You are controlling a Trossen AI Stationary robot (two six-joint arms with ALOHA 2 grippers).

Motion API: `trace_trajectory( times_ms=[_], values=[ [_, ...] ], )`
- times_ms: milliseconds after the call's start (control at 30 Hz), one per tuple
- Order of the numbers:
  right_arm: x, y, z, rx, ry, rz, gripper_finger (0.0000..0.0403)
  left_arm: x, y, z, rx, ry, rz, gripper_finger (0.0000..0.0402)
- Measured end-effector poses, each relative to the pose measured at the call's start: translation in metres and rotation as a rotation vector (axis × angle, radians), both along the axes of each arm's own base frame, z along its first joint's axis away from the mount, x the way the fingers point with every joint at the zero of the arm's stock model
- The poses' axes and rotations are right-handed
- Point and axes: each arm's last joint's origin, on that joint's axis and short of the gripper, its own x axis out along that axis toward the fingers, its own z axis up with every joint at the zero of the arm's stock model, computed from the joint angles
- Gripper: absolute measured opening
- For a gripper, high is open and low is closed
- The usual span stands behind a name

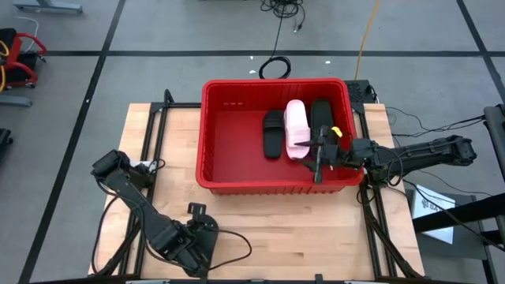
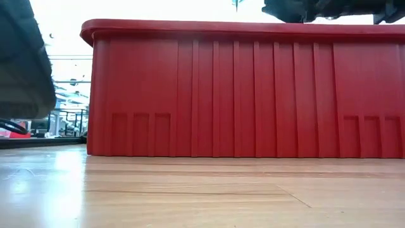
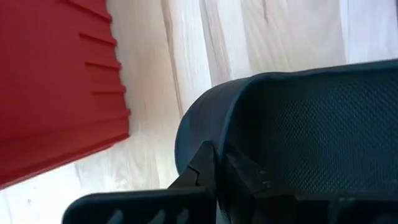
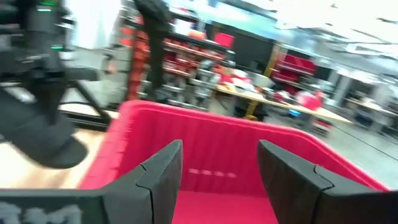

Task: Pick and place slides into bin
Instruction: Put the black slide into the red organizer bin

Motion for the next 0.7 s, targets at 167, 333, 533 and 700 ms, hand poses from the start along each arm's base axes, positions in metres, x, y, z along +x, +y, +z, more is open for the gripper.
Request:
trace_trajectory(
  times_ms=[167, 333, 533, 700],
  values=[
    [0.000, 0.003, 0.000, -0.020, -0.001, 0.106, 0.0196, 0.001, 0.001, 0.025, 0.007, -0.016, -0.005, 0.0006],
    [0.000, 0.005, 0.001, -0.032, -0.013, 0.180, 0.0196, 0.001, 0.003, 0.054, -0.002, -0.043, -0.036, 0.0004],
    [-0.001, 0.012, 0.004, -0.074, -0.047, 0.329, 0.0196, 0.002, 0.013, 0.089, 0.016, -0.104, -0.060, 0.0002],
    [0.003, 0.019, 0.004, -0.105, -0.075, 0.327, 0.0196, 0.008, 0.029, 0.115, 0.039, -0.152, -0.098, 0.0008]
  ],
)
